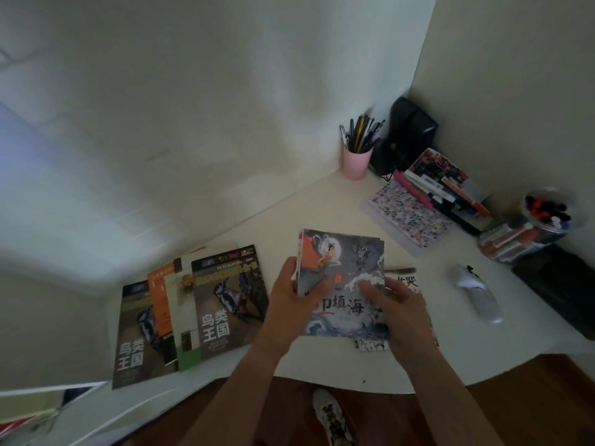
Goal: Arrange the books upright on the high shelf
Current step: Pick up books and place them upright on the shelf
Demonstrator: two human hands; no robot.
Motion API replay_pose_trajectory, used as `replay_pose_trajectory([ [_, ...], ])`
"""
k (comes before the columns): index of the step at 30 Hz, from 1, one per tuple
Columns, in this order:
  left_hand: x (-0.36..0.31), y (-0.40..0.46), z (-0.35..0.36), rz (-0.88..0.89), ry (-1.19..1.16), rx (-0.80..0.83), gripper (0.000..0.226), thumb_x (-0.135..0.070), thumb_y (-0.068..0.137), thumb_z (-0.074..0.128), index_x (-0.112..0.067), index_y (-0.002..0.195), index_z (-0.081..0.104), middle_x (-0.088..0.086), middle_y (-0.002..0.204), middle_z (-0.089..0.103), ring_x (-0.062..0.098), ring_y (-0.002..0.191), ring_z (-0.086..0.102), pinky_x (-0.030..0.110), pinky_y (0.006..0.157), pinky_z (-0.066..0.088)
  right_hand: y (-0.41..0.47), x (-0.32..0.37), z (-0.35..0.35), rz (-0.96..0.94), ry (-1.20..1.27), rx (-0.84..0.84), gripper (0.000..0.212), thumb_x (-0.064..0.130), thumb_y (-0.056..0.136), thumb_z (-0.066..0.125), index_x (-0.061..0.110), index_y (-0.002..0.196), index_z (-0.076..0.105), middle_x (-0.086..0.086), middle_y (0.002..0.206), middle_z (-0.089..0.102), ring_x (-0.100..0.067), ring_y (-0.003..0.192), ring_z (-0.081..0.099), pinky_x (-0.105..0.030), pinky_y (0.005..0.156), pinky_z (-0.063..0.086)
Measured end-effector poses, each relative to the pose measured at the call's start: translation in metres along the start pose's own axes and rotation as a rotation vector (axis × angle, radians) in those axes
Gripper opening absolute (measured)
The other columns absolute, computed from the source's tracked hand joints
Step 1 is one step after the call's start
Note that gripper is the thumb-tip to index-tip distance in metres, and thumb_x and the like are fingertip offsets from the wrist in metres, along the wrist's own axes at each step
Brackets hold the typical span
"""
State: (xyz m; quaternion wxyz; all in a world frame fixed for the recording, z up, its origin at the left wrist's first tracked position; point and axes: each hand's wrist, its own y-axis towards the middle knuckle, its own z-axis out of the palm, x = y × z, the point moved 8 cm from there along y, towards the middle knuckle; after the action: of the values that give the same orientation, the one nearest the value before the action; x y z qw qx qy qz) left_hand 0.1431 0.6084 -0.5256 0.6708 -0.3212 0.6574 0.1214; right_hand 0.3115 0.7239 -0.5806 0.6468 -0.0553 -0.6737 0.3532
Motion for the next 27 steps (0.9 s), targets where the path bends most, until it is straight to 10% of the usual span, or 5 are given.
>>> replay_pose_trajectory([
  [5,0.018,-0.009,-0.010,-0.123,-0.138,-0.071,0.024,-0.037,0.105,0.051,-0.059,0.114,0.052,-0.045,0.101,0.065,-0.024,0.098,0.058,0.010,0.082,0.046,-0.003,0.012,-0.007,-0.073,0.015,0.085,0.061,0.033,0.086,0.080,-0.020,0.101,0.054,-0.048,0.099,0.058,-0.059,0.088,0.064,-0.068,0.078,0.056],
  [13,0.029,-0.020,-0.042,-0.121,-0.171,-0.217,0.079,-0.061,0.085,0.062,-0.034,0.155,0.038,-0.015,0.141,0.060,0.003,0.133,0.052,0.037,0.117,0.038,0.009,0.022,-0.061,-0.049,0.160,-0.065,0.028,0.013,0.097,0.065,-0.012,0.109,0.064,-0.018,0.095,0.076,-0.040,0.093,0.073,-0.040,0.067,0.064],
  [21,0.023,-0.019,-0.033,-0.101,-0.111,-0.188,0.048,-0.029,0.096,0.068,-0.034,0.142,0.054,-0.006,0.131,0.067,0.012,0.121,0.064,0.035,0.103,0.049,-0.010,0.015,-0.009,-0.057,-0.016,0.094,0.017,0.018,0.097,0.066,0.005,0.089,0.073,-0.015,0.086,0.077,-0.036,0.082,0.075,-0.040,0.071,0.060],
  [27,0.038,-0.022,-0.031,-0.224,-0.278,-0.236,0.067,-0.069,0.084,0.066,-0.040,0.143,0.052,-0.014,0.143,0.058,0.006,0.132,0.055,0.041,0.114,0.043,0.001,-0.004,-0.008,0.005,0.064,0.103,0.030,0.018,0.095,0.068,-0.010,0.087,0.061,-0.033,0.090,0.068,-0.044,0.087,0.072,-0.055,0.083,0.061],
])
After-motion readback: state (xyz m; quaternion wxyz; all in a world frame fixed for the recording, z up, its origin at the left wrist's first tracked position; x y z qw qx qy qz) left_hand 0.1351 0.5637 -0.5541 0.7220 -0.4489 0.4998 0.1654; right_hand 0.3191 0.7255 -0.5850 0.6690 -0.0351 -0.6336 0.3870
